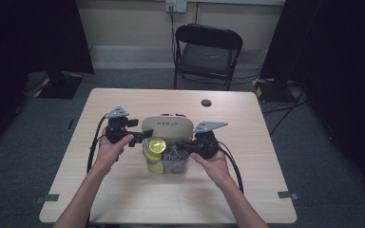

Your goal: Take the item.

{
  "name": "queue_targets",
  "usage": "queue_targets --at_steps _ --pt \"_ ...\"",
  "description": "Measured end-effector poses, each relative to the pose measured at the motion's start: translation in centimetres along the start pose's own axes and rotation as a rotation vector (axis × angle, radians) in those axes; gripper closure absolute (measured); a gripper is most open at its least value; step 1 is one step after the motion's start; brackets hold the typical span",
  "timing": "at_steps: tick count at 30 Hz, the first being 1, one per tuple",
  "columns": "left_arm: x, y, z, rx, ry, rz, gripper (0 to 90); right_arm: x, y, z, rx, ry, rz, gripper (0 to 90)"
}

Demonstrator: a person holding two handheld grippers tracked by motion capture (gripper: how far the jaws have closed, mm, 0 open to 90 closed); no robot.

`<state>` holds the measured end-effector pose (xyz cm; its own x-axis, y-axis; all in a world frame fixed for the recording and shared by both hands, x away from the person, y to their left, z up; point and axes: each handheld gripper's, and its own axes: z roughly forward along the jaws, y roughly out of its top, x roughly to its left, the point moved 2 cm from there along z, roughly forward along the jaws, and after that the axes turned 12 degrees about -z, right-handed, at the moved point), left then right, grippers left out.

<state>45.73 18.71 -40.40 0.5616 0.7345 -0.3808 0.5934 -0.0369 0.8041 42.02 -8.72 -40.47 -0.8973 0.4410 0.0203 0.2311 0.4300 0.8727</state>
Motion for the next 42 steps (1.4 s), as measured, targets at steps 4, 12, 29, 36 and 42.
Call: queue_targets --at_steps 4,12,29,36,42 --pt "0.0 0.0 0.0 -0.001 0.001 -0.003 14.5 -0.1 0.1 -0.2 -0.008 -0.002 0.001 90.0" --pt "0.0 0.0 0.0 0.0 0.0 -0.002 14.6 0.1 0.4 -0.5 -0.021 0.0 -0.004 90.0" --pt "0.0 0.0 0.1 0.008 0.001 -0.005 14.8 0.2 1.3 -1.5 -0.057 -0.008 -0.006 90.0" --pt "0.1 -0.1 0.1 0.01 0.002 -0.009 14.1 0.0 1.5 -2.2 -0.07 -0.02 -0.006 90.0" --pt "0.1 -0.1 0.1 0.01 0.002 -0.009 14.2 -0.2 1.7 -3.0 -0.085 -0.031 -0.005 90.0"
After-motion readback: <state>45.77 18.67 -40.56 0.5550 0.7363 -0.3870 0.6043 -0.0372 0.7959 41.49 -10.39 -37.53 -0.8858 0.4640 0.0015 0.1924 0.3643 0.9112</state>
